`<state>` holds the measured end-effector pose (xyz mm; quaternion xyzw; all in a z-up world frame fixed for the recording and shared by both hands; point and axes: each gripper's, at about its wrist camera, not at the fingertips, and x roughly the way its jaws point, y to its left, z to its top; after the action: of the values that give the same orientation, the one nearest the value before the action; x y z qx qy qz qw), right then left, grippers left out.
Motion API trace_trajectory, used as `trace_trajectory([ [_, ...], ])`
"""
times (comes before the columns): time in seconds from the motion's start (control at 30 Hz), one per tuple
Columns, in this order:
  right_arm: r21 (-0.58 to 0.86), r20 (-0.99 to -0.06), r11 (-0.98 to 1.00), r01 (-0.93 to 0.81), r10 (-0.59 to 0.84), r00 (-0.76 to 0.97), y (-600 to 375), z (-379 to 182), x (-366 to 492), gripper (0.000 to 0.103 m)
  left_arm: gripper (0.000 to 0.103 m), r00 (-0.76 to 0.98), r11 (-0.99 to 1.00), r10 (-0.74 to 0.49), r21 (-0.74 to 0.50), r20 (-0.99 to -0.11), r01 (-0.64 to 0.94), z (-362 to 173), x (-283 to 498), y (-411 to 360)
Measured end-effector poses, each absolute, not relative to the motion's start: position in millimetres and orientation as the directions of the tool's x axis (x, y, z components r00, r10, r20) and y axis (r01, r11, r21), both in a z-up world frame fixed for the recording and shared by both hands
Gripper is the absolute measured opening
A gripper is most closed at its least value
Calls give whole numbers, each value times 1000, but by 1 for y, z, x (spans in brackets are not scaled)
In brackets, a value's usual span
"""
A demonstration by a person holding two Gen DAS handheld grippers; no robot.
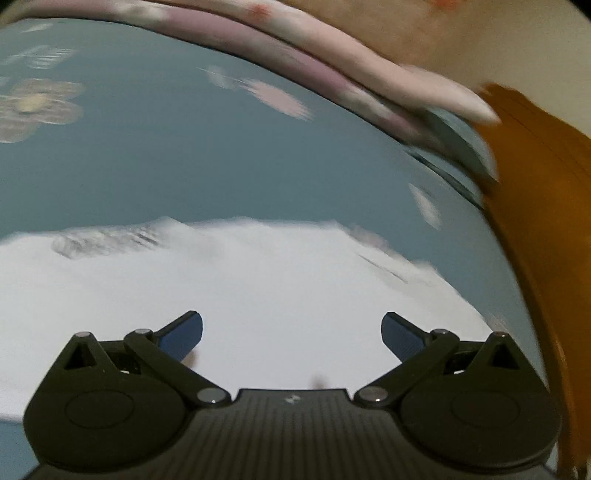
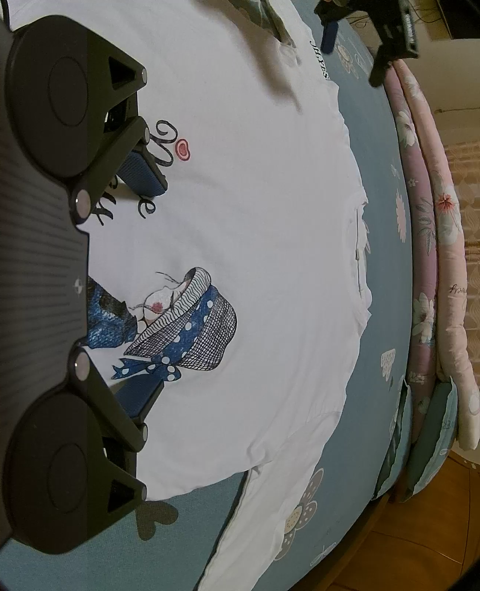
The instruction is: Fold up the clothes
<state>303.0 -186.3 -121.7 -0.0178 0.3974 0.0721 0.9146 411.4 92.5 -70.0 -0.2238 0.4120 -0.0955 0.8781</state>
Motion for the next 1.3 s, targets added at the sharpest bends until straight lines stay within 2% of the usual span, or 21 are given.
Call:
trace_trajectory([
  [0.1, 25, -731, 989, -147, 119, 672, -186, -121, 303, 103, 102, 605, 887, -384, -460, -697, 33, -82, 401, 58],
  [0.23, 24, -737, 988, -150, 119, 666, -187, -120, 303, 103, 102, 594, 939, -313, -335, -741, 77, -103, 388, 26],
  [0.63, 24, -737, 989, -148, 117, 666, -186, -121, 301, 103, 102, 636, 926, -336, -369, -695, 86, -122, 367, 31],
  [0.77, 23, -737, 989, -148, 117, 665, -186, -121, 301, 103, 102, 563, 932, -318, -361, -762, 38, -106, 374, 39],
  [0.87, 24, -739, 989, -148, 118, 663, -186, -120, 302, 103, 102, 595, 945, -269, -326, -757, 13, -73, 374, 69],
  [1.03, 22, -740, 989, -148, 115, 663, -186, -120, 302, 103, 102, 671, 956, -118, -266, -732, -122, -25, 369, 150],
  [1.23, 18, -739, 989, -144, 110, 664, -185, -120, 302, 103, 102, 634, 910, 33, -239, -773, -338, -61, 373, 240],
  [1.3, 17, -739, 990, -142, 109, 665, -185, -120, 302, 103, 102, 611, 875, 35, -271, -791, -401, -86, 373, 265],
])
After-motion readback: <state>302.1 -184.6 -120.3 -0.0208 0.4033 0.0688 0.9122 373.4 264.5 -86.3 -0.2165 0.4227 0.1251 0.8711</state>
